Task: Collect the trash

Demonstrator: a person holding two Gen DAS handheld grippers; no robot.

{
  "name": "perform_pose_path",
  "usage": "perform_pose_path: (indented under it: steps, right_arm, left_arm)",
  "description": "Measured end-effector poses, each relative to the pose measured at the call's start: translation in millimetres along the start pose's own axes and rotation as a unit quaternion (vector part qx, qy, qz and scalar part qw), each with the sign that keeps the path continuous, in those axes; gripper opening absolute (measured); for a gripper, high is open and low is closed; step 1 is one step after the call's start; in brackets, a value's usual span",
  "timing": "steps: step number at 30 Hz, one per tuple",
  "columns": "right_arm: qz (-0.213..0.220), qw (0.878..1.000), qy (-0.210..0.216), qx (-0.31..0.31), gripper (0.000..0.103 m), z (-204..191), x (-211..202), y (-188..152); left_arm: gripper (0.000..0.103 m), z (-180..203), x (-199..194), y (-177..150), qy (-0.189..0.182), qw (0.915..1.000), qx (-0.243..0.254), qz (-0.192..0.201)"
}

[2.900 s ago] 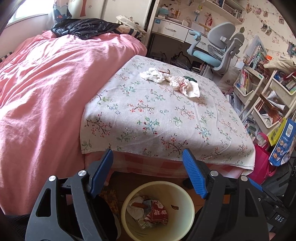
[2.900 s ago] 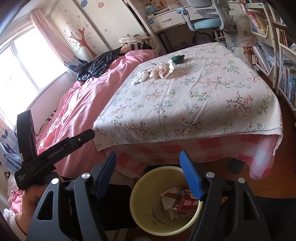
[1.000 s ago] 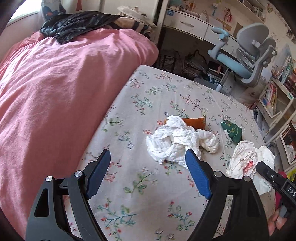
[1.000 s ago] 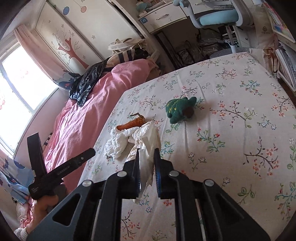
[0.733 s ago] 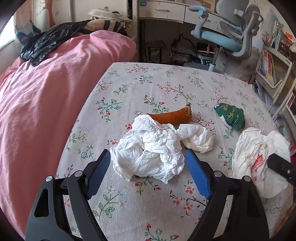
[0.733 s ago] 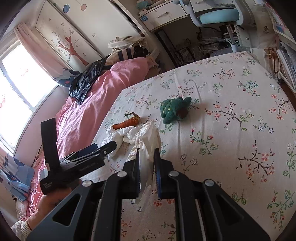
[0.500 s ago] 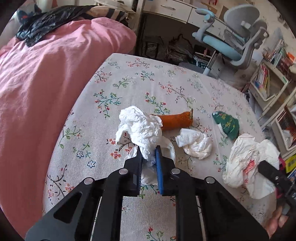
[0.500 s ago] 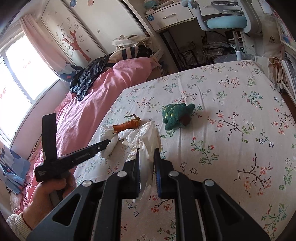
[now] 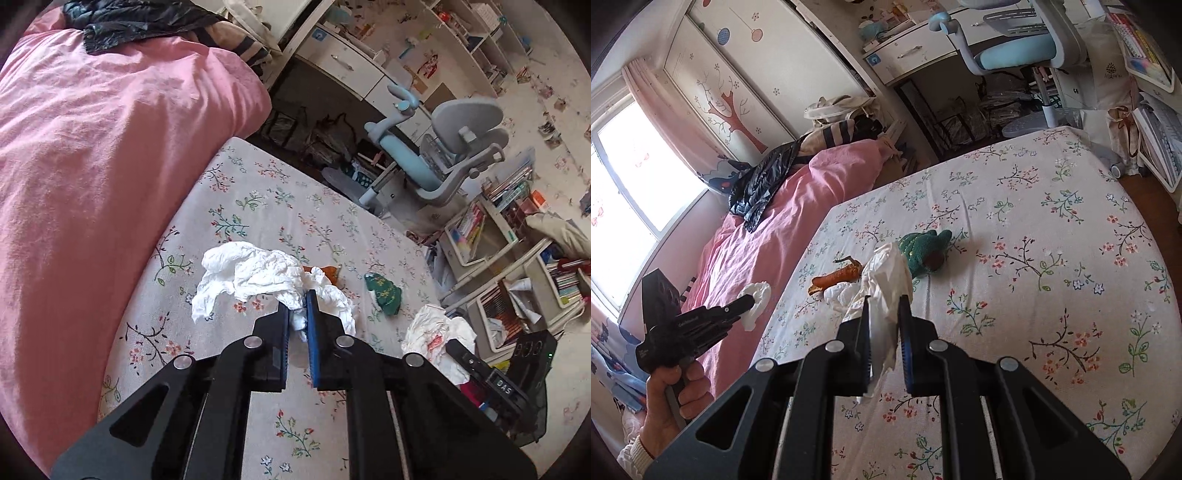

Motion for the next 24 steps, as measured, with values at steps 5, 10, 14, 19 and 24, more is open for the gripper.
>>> perform_pose_path:
  steps: [5, 10, 14, 19, 24]
  right_arm:
    - [0.002, 1.000, 0.002, 0.008, 0.014, 3, -3, -1]
    - [-0.004, 1.000, 0.005, 0.006, 0.014, 2, 0, -1]
    - [-0.006, 1.000, 0.007, 0.002, 0.014, 0, 4, -1]
    - [-0.008, 1.000, 0.006, 0.003, 0.015, 5, 4, -1]
    - [-0.011, 1.000, 0.006, 0.005, 0.015, 7, 6, -1]
  left_arm:
    - [0.009, 16, 1, -16, 0.009, 0.9952, 0.086, -0.044]
    - [0.026, 7, 34, -47, 0.072, 0.9744, 0.147, -0.155]
    - [0.055, 1, 31, -43, 0.094, 0.9742, 0.146, -0.145]
    - [0.059, -16, 23, -28, 0.100, 0.9833, 0.101, -0.114]
    - [0.059, -35, 25, -16, 0.097, 0.9903, 0.027, -0.095]
Point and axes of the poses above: each gripper's, at about its wrist camera, not at the fingertips, and x roughly the way its jaws point, z to its right, y to its top, the point moved 4 cm from there along x, roughly the way its jaws point, and after that the axes turned 4 degrees about -z, right-handed, at the moved point
